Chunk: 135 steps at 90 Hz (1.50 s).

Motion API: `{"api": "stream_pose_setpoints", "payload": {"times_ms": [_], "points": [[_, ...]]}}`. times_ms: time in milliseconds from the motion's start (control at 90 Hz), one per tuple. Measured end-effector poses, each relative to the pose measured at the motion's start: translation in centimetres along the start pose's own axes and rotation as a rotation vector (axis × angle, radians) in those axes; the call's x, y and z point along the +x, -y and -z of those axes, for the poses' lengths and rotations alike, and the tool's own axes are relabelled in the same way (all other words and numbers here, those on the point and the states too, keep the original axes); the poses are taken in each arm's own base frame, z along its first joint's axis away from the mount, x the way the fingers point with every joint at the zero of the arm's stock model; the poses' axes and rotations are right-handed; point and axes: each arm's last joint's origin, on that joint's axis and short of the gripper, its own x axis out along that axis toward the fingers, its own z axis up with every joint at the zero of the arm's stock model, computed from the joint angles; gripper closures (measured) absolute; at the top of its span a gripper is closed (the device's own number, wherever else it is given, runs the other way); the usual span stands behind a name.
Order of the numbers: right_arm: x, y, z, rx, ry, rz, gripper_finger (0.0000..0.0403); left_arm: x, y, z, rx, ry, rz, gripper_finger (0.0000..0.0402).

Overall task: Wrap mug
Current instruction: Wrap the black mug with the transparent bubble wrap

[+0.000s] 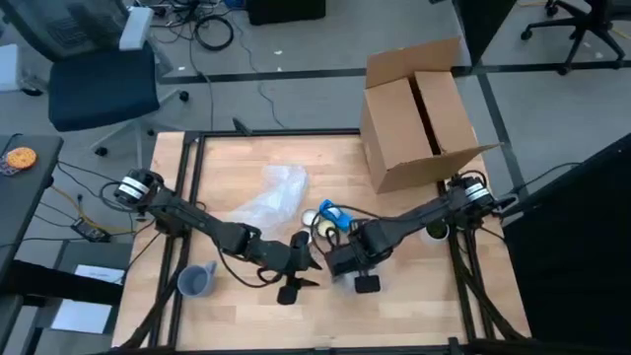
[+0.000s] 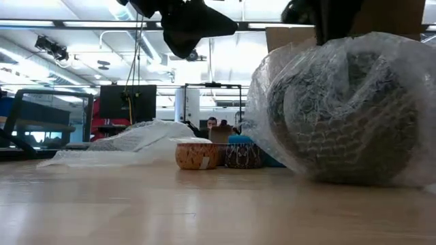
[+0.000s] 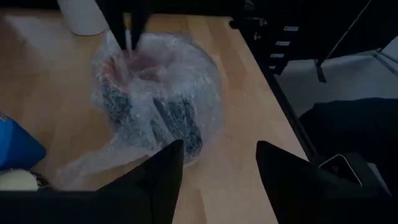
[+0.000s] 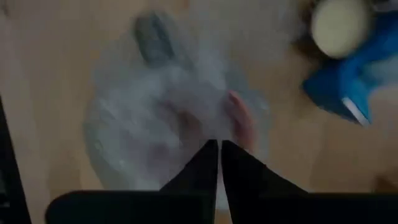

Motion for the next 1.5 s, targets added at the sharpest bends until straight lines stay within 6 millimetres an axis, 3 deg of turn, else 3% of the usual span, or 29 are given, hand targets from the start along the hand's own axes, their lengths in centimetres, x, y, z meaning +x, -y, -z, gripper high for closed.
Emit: {"api": "stream_pose_setpoints", "payload": {"times_ms": [378, 511, 756, 867, 1078, 1278, 1500], "points": [[1.5, -0.3, 0.2, -0.012, -0.016, -0.009, 0.0403, 0.0, 0.0, 0.1, -0.002, -0.005, -0.001, 0.0214], [3.4, -0.9, -0.1, -0.047, 0.025, -0.057, 0.0403, 0.0, 0.0, 0.1, -0.001, -0.007, -0.001, 0.0214], [8.6, -0.9, 0.4, -0.051, 0.067, -0.095, 0.0403, 0.0, 0.0, 0.1, -0.001, -0.008, -0.003, 0.0214], [9.3, -0.8, 0.6, -0.048, 0.081, -0.138, 0.0402, 0.0, 0.0, 0.1, -0.001, -0.008, -0.003, 0.0214], [7.9, -0.7, 0.2, -0.047, 0.086, -0.137, 0.0402, 0.0, 0.0, 0.1, -0.002, -0.008, -0.004, 0.0214], [3.5, -0.8, 0.2, -0.053, 0.147, -0.158, 0.0403, 0.0, 0.0, 0.1, -0.002, -0.007, -0.006, 0.0214], [3.5, -1.4, 0.2, -0.04, 0.167, -0.171, 0.0403, 0.0, 0.0, 0.1, -0.002, -0.007, -0.006, 0.0214]]}}
